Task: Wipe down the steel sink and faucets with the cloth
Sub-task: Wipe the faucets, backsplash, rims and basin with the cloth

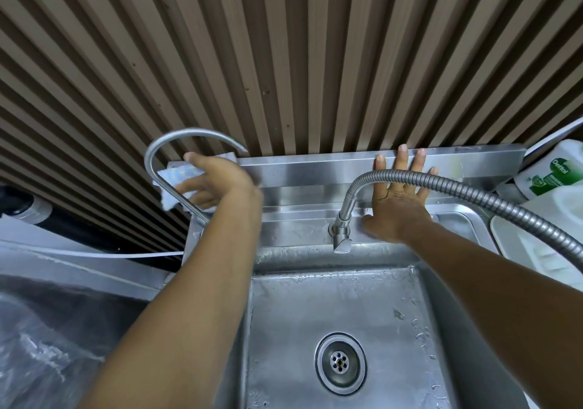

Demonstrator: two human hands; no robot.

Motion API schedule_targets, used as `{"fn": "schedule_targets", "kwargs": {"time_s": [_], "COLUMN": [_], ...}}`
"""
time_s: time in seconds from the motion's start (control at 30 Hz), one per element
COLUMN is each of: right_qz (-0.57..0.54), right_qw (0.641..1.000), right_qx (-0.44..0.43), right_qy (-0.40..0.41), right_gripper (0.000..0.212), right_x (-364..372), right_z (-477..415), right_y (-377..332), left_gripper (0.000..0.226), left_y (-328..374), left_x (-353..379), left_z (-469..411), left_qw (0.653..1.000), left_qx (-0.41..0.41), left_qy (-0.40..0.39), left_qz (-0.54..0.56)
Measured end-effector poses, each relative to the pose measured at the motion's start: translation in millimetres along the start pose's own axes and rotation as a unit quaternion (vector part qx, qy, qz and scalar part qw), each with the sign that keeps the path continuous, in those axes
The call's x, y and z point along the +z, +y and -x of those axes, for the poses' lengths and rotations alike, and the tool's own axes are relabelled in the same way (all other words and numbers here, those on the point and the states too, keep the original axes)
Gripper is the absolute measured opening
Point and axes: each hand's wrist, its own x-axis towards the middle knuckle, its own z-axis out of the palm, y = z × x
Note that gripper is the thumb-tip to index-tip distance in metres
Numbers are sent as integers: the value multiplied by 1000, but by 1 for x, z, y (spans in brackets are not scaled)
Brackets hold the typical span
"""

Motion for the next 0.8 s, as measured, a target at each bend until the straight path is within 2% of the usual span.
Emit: {"fn": "schedule_targets", "kwargs": {"time_s": [0.13,0.23,0.27,0.33,0.43,0.5,0.6,0.67,0.8], "right_qz": [1,7,4,2,6,4,3,-1,-2], "right_qw": [1000,1000,1000,1000,1000,1000,1000,1000,1000], "right_qx": [5,3,1,-1,-2,-1,-1,-1,1], "right_qy": [-2,-3,-3,-4,-4,-3,-1,0,-2], "right_gripper": [129,129,129,130,130,129,129,129,129], "right_x": [-1,-1,-1,0,0,0,0,0,1], "right_z": [0,1,1,1,-1,-2,-1,-1,-1], "right_y": [-1,0,0,0,1,2,2,2,1], "left_gripper": [82,79,78,74,68,65,61,62,64], "left_y": [-38,-62,-69,-80,-81,-67,-38,-29,-36], "left_x": [10,10,7,-3,-13,-10,-7,-9,-7], "left_z": [64,102,107,105,69,36,-2,-16,-8], "left_qw": [993,975,970,970,945,923,929,929,933], "left_qx": [-62,-121,-114,-24,214,307,321,333,324], "left_qy": [-98,-185,-213,-242,-227,-177,-73,-33,-48], "left_qz": [-5,-2,-5,-28,-98,-150,-170,-161,-148]}}
